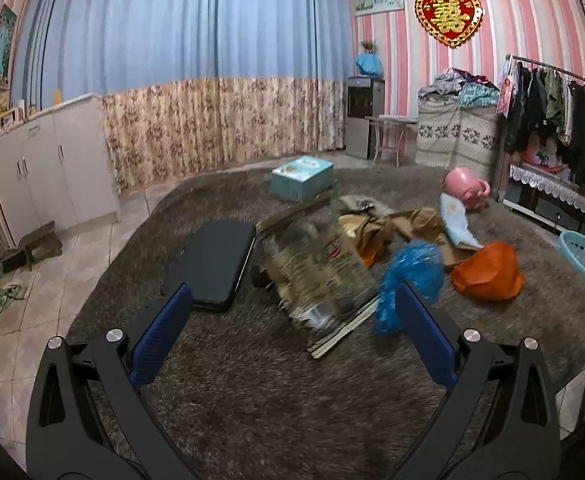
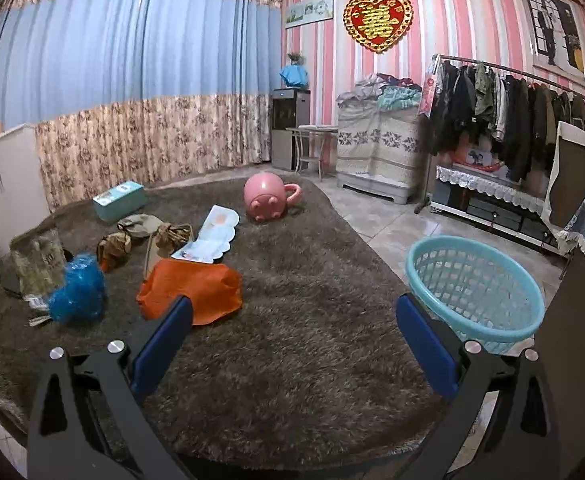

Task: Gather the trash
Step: 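Grasp the crumpled snack bag with the left gripper while the right gripper reaches toward the orange cloth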

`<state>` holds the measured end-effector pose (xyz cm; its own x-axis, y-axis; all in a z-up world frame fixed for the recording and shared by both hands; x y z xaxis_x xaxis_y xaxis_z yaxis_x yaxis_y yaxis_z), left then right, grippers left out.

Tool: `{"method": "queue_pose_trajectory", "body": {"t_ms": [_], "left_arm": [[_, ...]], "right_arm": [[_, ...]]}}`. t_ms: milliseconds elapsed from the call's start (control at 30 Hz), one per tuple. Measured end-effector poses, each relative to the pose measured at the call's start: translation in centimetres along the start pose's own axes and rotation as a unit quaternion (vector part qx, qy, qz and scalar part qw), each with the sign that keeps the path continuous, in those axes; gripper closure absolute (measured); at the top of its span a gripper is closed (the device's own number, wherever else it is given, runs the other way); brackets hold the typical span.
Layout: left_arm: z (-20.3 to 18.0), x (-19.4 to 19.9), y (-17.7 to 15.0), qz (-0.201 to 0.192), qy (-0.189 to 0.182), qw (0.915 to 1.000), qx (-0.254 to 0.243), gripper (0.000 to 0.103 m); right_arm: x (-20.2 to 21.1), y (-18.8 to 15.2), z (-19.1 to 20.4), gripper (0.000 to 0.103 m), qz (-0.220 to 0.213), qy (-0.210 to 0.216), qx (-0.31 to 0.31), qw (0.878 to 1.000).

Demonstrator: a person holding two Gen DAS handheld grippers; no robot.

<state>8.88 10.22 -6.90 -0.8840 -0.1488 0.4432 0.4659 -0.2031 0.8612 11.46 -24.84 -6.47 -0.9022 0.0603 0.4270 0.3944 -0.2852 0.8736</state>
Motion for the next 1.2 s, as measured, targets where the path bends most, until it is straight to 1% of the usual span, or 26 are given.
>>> {"method": "queue_pose_trajectory", "body": {"t_ms": [67,133,200,267,333,367,433,500,600,633,667,700,733,800,867,900,1000,1067,1200], "left_arm": [[0.7,-0.8,-0.1,0.001,-0.001,1.0000,0.007,0.005],[1.3,-1.6,0.1,-0.004,-0.008,0.9999,0.010,0.005],[1.7,-2.8,0.2,-0.002,-0.002,1.0000,0.005,0.005],[1.9,-4.0,0.3,0.002,-0.010,1.0000,0.000,0.005],[1.6,-5.2,0.3,0.012,-0.016,0.9998,-0.004,0.005],[1.4,-6.3,0.2,0.024,-0.020,0.9995,-0.010,0.005],[1.2,-7.3,0.1,0.035,-0.031,0.9989,-0.010,0.006],[1.0,-8.3,-0.2,0.044,-0.049,0.9978,-0.006,0.011],[0.5,-9.3,-0.4,0.047,-0.081,0.9956,-0.003,0.023],[0.2,-9.4,-0.4,0.050,-0.083,0.9953,-0.006,0.032],[-0.1,-9.5,-0.4,0.053,-0.090,0.9944,-0.012,0.045],[-0.3,-9.4,-0.4,0.053,-0.097,0.9938,-0.015,0.052],[-0.5,-9.2,-0.4,0.050,-0.102,0.9934,-0.019,0.061],[-0.6,-8.6,-0.3,0.040,-0.107,0.9931,-0.027,0.072],[-0.8,-8.1,-0.2,0.038,-0.110,0.9927,-0.031,0.088],[-0.6,-8.0,-0.2,0.038,-0.114,0.9924,-0.028,0.088],[-0.1,-6.8,0.2,0.024,-0.119,0.9923,-0.021,0.097],[0.3,-5.3,0.9,0.001,-0.114,0.9932,-0.021,0.103],[1.5,-3.1,2.6,-0.037,-0.101,0.9941,-0.017,0.103]], "right_arm": [[-0.7,0.0,0.2,0.004,0.004,-0.011,0.001,1.000],[-1.1,0.0,0.5,0.004,0.004,-0.011,0.004,1.000],[-1.4,0.0,0.7,0.004,0.007,-0.013,0.009,1.000],[-2.1,-0.3,1.2,0.004,0.019,-0.009,0.013,1.000],[-2.4,-0.3,1.4,0.004,0.026,-0.003,0.012,1.000],[-2.7,-0.4,1.6,0.004,0.032,0.003,0.011,0.999],[-3.0,-0.5,1.7,0.004,0.036,0.003,0.012,0.999],[-3.3,-0.5,1.8,0.004,0.037,0.006,0.013,0.999],[-3.7,-0.5,1.8,0.004,0.043,0.010,0.010,0.999],[-3.9,-0.5,1.8,0.004,0.046,0.013,0.009,0.999],[-3.9,-0.5,1.9,0.004,0.048,0.015,0.008,0.999],[-4.0,-0.5,1.9,0.004,0.049,0.017,0.008,0.999],[-4.1,-0.5,2.0,0.004,0.051,0.021,0.008,0.998],[-4.2,-0.6,2.3,0.004,0.054,0.028,0.010,0.998],[-4.4,-0.7,2.6,0.004,0.059,0.037,0.013,0.997],[-4.5,-0.8,2.8,0.004,0.062,0.043,0.014,0.997],[-4.7,-1.1,3.3,0.004,0.066,0.054,0.015,0.996],[-4.8,-1.1,3.7,0.004,0.068,0.057,0.018,0.996],[-5.1,-1.0,4.8,0.004,0.069,0.066,0.029,0.995]]}}
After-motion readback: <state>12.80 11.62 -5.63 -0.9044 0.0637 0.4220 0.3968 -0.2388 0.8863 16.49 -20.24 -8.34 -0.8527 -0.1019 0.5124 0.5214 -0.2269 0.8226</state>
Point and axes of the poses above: each gripper's, at about its wrist camera, not at the fingertips, and x roughly against the way its jaws point, z to its left, y to its top, the point moved 3 cm from there along -x, roughly the way its jaws point, and after that the axes turned 15 degrees about -x, right-handed, at the moved point
